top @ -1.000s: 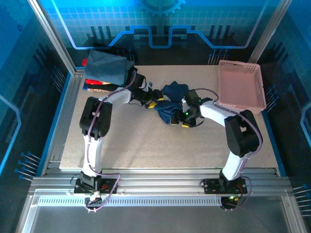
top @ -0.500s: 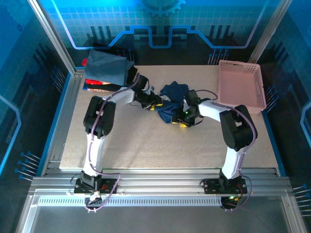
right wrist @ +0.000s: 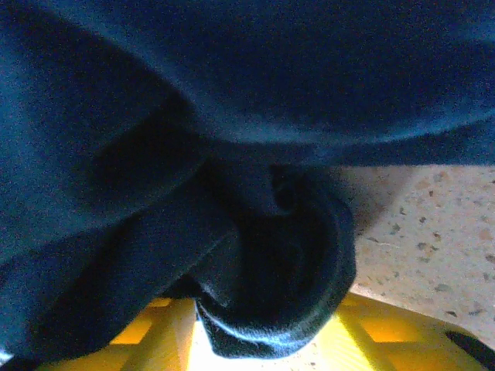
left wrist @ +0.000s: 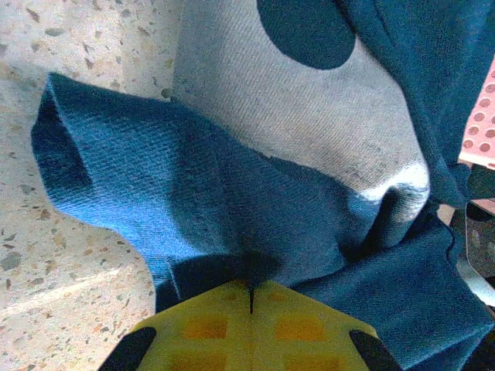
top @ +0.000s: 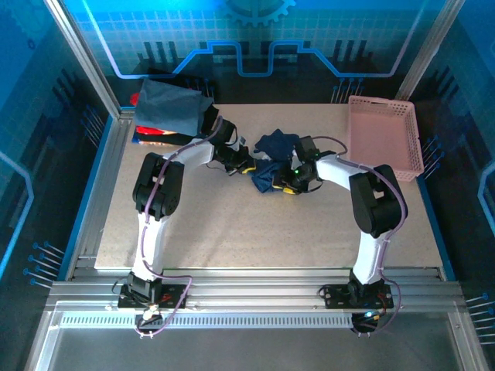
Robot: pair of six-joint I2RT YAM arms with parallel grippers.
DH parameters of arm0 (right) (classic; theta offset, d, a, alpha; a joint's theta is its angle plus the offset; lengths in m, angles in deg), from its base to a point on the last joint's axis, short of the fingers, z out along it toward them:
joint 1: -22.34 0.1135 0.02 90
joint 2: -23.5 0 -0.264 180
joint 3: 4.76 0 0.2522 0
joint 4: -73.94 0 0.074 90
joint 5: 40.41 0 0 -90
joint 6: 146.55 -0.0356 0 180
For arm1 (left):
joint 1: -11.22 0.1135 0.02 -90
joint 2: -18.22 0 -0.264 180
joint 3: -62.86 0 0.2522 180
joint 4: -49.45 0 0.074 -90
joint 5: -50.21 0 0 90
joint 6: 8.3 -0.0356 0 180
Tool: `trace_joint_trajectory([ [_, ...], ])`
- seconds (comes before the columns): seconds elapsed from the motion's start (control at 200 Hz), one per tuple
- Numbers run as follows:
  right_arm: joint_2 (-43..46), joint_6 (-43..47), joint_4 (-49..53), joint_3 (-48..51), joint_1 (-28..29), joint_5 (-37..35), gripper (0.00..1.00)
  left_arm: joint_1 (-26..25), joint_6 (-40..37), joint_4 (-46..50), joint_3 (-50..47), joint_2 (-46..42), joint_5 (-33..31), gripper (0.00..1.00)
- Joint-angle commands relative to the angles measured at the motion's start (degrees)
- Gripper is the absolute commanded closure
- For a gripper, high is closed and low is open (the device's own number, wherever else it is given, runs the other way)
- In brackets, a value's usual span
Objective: Fold and stack the t-shirts
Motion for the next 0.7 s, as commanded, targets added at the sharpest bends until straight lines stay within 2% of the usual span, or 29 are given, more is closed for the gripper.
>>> trace_joint_trajectory([
  [0.0, 3.0, -0.2, 2.1, -0.2, -0.4, -0.4, 0.52, 0.2, 0.4, 1.1, 0.5, -3.1, 2.5, 1.0],
  [0.2, 0.6, -1.6, -0.5, -0.1, -0.4, -0.6, 0.51, 0.2, 0.8, 0.5, 0.7, -3.4, 3.5, 1.0],
  [0.375, -3.7, -1.4, 1.1, -3.2, -0.3, -0.1, 0.58, 0.6, 1.2, 0.0, 0.0, -4.1, 4.0, 1.0],
  [0.515, -4.2, -1.6, 2.8, -3.4, -0.6, -1.5, 0.67, 1.3, 2.0, -1.4, -1.2, -5.4, 4.6, 1.0],
  [0.625, -4.2, -1.7, 3.5, -4.1, -0.8, -1.9, 0.84, 2.1, 3.2, -2.8, -1.8, -6.5, 5.6, 1.0],
  [0.69, -3.1, -1.3, 4.7, -4.8, -1.0, -3.2, 1.0, 2.9, 3.9, -3.5, -2.0, -7.9, 6.1, 1.0],
])
